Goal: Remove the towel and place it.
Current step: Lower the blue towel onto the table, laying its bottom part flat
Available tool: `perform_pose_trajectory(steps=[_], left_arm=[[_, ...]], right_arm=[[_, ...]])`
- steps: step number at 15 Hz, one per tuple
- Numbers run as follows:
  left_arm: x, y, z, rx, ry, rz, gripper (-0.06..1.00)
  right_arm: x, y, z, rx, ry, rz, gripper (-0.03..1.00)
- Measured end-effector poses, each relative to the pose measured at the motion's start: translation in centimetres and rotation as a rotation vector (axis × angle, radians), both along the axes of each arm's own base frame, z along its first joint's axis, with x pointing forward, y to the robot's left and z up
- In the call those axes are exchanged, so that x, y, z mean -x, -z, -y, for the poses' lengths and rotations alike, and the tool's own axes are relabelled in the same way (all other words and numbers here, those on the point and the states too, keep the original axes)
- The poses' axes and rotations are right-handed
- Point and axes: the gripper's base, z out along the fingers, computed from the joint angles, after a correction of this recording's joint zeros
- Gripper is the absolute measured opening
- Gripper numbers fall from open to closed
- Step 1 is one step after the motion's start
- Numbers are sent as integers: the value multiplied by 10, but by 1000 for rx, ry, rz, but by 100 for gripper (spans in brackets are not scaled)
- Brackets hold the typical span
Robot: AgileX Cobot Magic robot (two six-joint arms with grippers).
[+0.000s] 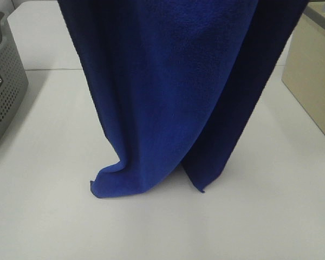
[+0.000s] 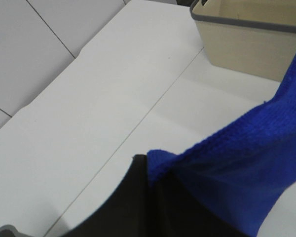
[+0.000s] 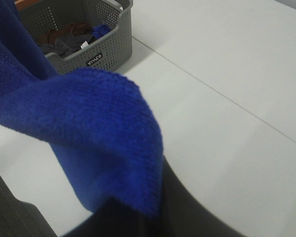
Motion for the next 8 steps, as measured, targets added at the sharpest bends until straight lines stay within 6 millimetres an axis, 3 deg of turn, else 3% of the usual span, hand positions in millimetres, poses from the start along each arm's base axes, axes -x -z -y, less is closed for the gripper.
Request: perform_pose_trajectory(steps=[2,4,6,8], left_arm=[[16,-25,-7,81,15,71,0],[19,-40,-18,108,-35,139,0],[15,-42,-21,98,-94,171,0],[3,-34,-7,52,-116,169,0]], right_arm=[[19,-9,8,-27,-5,44,2],[28,-14,12,-39,-7,68,2],[24,-12,12,-21,-2,69,2],[4,-3,5,33,6,45,2]])
